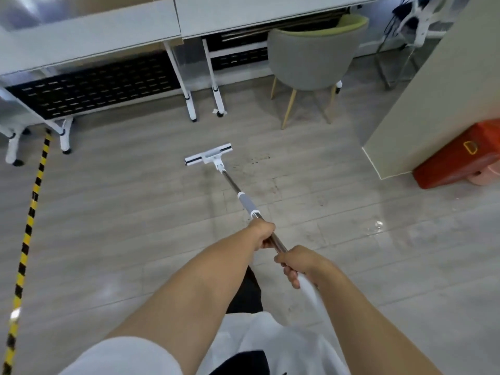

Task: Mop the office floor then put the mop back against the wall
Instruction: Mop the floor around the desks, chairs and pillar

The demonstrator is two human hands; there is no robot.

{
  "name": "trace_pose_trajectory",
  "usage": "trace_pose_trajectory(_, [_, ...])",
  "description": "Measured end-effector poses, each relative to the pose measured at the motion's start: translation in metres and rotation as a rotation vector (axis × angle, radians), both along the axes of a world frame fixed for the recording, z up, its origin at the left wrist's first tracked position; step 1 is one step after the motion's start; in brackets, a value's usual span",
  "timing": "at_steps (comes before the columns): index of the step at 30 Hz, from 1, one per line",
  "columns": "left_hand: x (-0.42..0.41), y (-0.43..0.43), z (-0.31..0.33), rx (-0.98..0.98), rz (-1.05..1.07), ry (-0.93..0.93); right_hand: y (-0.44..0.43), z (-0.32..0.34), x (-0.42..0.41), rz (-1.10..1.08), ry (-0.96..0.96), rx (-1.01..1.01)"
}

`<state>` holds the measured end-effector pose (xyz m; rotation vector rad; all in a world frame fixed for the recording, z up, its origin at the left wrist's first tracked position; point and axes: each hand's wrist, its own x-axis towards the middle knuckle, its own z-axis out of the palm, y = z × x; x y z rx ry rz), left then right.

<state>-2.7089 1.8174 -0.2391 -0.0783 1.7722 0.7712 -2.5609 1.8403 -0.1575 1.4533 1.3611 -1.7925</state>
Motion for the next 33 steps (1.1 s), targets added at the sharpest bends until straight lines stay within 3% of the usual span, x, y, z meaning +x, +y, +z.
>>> trace_pose_trajectory(10, [-0.256,0.148,-0.067,-0.03,-0.061,0.043,0.133,-0.046,-0.269,-0.085,-0.04,0.022])
trace_pose_trajectory(19, [-0.388,0.222,-0.132,-0.002,-0.031,0.143,0.203,-0.142,-0.429,-0.119,-0.013,0.067])
trace_pose_trajectory(23, [-0.394,0.211,-0.161,-0.066,-0.055,0.123,0.188,-0.171,-0.431,-0.024,-0.041,0.058])
trace_pose_trajectory(28, [-0.356,0.181,-0.181,-0.044,0.071,0.011,0.145,-0.17,-0.365,-0.319,0.01,-0.171])
trace_pose_trajectory(31, [-0.321,0.157,-0.174,-0.052,0.033,-0.04,0.108,-0.166,-0.316,-0.334,0.015,-0.244])
trace_pose_trajectory(33, [-0.29,0.139,-0.167,-0.078,-0.014,-0.06,0.092,-0.17,-0.292,-0.317,-0.028,-0.168])
